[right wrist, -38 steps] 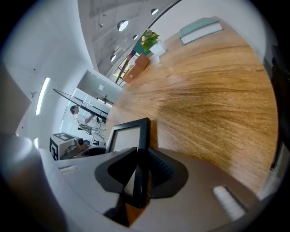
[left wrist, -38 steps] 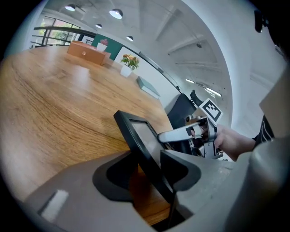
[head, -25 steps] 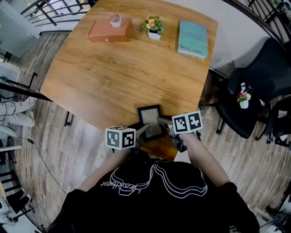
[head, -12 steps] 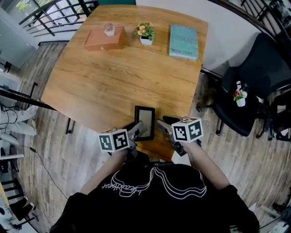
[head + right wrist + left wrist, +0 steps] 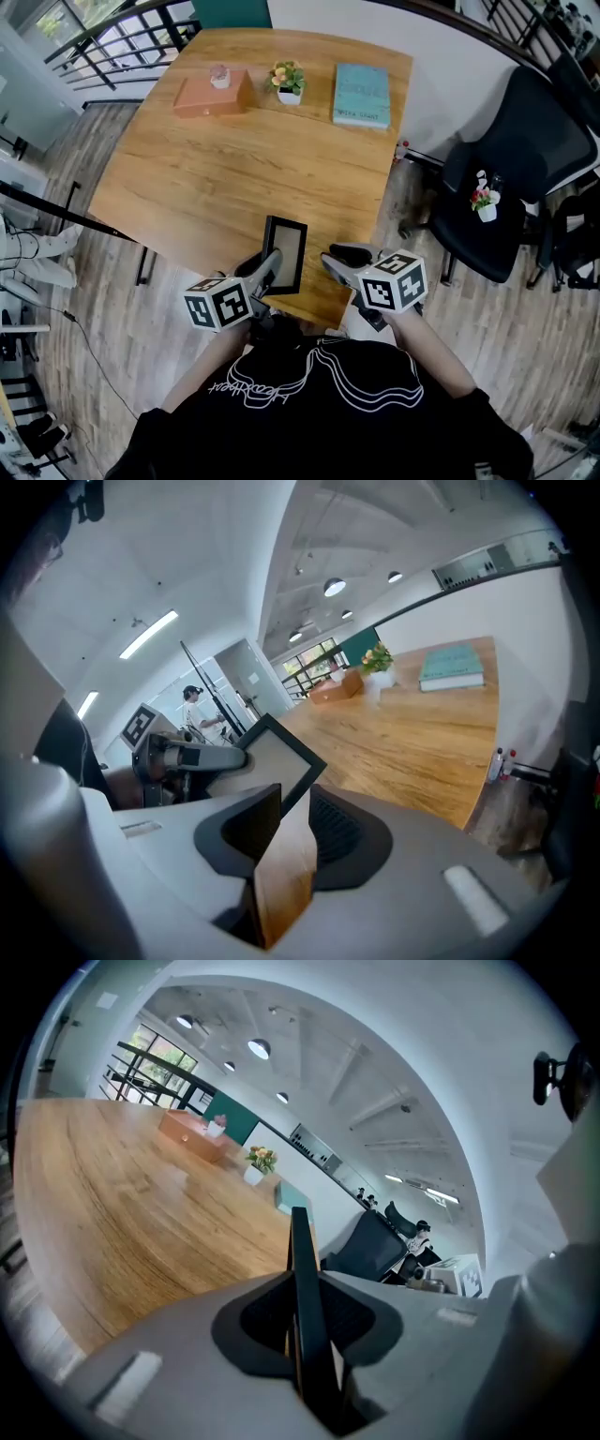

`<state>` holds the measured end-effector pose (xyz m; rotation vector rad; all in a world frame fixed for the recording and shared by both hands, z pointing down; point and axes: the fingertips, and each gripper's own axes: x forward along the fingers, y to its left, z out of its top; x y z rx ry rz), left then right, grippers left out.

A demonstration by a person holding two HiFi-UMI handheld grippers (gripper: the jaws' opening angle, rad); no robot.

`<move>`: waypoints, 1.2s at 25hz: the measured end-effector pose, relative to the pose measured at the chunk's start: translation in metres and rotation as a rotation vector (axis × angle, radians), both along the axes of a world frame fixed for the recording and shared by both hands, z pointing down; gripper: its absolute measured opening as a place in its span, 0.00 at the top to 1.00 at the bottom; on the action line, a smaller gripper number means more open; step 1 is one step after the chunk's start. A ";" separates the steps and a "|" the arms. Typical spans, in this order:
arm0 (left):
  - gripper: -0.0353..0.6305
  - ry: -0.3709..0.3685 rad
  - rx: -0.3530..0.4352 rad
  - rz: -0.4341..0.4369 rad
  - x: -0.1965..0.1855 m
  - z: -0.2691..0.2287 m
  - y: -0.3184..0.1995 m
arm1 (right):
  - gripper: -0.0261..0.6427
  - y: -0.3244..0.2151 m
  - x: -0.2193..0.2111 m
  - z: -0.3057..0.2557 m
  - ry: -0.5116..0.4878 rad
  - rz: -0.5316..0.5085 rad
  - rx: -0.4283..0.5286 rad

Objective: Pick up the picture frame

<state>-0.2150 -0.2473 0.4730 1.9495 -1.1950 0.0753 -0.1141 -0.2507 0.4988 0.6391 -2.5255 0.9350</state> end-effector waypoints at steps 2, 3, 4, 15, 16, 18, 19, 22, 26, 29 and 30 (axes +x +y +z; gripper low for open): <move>0.85 0.007 0.043 -0.007 0.005 -0.019 0.004 | 0.82 0.005 0.002 -0.019 -0.049 -0.018 0.038; 0.85 0.010 0.062 -0.010 0.008 -0.028 0.007 | 0.85 0.008 0.002 -0.028 -0.074 -0.029 0.054; 0.85 0.014 0.080 -0.011 0.011 -0.037 0.010 | 0.87 0.011 0.003 -0.037 -0.099 -0.040 0.070; 0.85 0.050 0.242 -0.040 0.034 -0.111 0.051 | 0.92 0.048 0.019 -0.104 -0.293 -0.125 0.146; 0.85 0.047 0.253 -0.044 0.036 -0.115 0.054 | 0.92 0.051 0.021 -0.107 -0.301 -0.131 0.146; 0.85 0.041 0.271 -0.053 0.038 -0.120 0.060 | 0.92 0.058 0.025 -0.112 -0.305 -0.142 0.164; 0.85 0.041 0.278 -0.057 0.040 -0.123 0.062 | 0.92 0.061 0.027 -0.115 -0.306 -0.148 0.176; 0.85 0.047 0.292 -0.066 0.047 -0.127 0.068 | 0.92 0.070 0.034 -0.123 -0.319 -0.163 0.197; 0.85 0.061 0.300 -0.073 0.058 -0.128 0.073 | 0.92 0.078 0.045 -0.128 -0.331 -0.166 0.211; 0.85 0.070 0.307 -0.072 0.070 -0.129 0.075 | 0.92 0.080 0.058 -0.130 -0.348 -0.157 0.212; 0.85 0.072 0.310 -0.071 0.074 -0.129 0.075 | 0.92 0.080 0.063 -0.131 -0.352 -0.153 0.212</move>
